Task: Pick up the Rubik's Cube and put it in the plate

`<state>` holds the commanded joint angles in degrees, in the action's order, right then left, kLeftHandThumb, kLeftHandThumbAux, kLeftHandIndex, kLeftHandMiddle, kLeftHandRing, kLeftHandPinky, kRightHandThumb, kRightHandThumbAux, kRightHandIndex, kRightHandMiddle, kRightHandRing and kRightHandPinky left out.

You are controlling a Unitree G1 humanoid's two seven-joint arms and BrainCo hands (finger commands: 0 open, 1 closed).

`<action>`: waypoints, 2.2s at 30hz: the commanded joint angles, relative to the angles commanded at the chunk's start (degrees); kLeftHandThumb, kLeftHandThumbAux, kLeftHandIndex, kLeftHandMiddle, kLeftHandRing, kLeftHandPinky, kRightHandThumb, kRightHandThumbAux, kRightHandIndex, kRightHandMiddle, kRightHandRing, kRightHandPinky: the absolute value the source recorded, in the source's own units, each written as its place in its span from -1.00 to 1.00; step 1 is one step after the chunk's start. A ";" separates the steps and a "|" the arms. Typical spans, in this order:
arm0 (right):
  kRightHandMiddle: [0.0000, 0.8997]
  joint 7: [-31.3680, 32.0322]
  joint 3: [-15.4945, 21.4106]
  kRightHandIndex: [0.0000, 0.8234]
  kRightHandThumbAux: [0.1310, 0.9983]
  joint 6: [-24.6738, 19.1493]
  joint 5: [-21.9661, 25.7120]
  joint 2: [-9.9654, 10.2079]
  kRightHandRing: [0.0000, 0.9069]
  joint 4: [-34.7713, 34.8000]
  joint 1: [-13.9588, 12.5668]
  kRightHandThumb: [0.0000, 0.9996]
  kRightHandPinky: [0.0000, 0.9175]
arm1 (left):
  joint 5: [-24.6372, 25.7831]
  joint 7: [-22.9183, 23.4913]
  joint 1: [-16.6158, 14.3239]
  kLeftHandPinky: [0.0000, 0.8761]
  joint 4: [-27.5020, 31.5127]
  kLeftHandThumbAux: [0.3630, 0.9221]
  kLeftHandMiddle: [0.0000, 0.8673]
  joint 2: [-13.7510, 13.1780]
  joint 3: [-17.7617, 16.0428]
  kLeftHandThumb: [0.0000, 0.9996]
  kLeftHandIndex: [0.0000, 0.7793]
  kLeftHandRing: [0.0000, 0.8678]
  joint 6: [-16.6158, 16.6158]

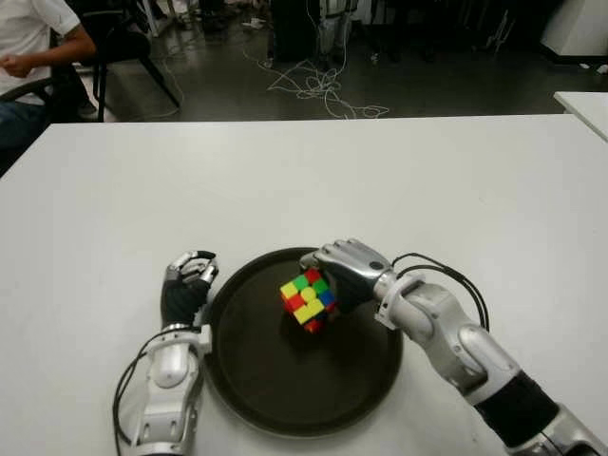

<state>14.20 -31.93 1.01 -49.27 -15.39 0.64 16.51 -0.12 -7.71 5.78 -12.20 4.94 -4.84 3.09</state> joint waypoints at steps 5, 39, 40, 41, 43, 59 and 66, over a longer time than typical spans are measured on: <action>0.75 -2.15 0.12 0.34 0.83 0.71 -0.54 0.34 0.75 -1.23 0.13 -1.00 0.69 | 0.36 0.41 0.00 0.87 -0.07 0.22 0.88 -0.04 -0.02 0.42 0.14 0.92 0.10; -1.00 26.99 3.52 -1.00 0.37 -4.54 26.40 -2.52 -1.00 0.96 4.27 -1.00 -1.00 | -0.17 0.45 -0.07 0.88 -1.41 0.22 0.89 -0.52 0.39 0.42 0.14 0.93 2.77; -1.00 26.91 3.55 -1.00 0.36 -4.68 26.32 -2.57 -1.00 1.06 4.32 -1.00 -1.00 | -0.22 0.41 -0.07 0.88 -1.44 0.23 0.89 -0.53 0.40 0.42 0.14 0.93 2.80; -1.00 26.72 3.61 -1.00 0.35 -4.78 26.22 -2.61 -1.00 1.32 4.28 -1.00 -1.00 | -0.20 0.37 -0.07 0.87 -1.45 0.23 0.89 -0.51 0.39 0.42 0.14 0.93 2.81; -1.00 26.28 3.72 -1.00 0.35 -4.73 26.16 -2.60 -1.00 1.68 4.12 -1.00 -1.00 | -0.06 0.37 -0.02 0.87 -1.36 0.23 0.89 -0.41 0.34 0.42 0.14 0.93 2.94; -1.00 25.58 4.37 -1.00 0.48 -6.43 27.12 -2.26 -1.00 2.33 3.80 -1.00 -1.00 | 0.47 0.44 -0.16 0.87 -2.09 0.22 0.89 -0.13 0.06 0.42 0.14 0.92 4.33; -1.00 24.62 4.49 -1.00 0.51 -6.34 27.14 -2.27 -1.00 1.68 3.81 -1.00 -1.00 | 0.72 0.57 -0.21 0.87 -1.87 0.22 0.89 -0.11 -0.02 0.42 0.14 0.93 3.96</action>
<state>38.82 -27.44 -5.33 -22.13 -17.66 2.32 20.32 0.60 -7.14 5.57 -14.08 4.83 -4.85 7.04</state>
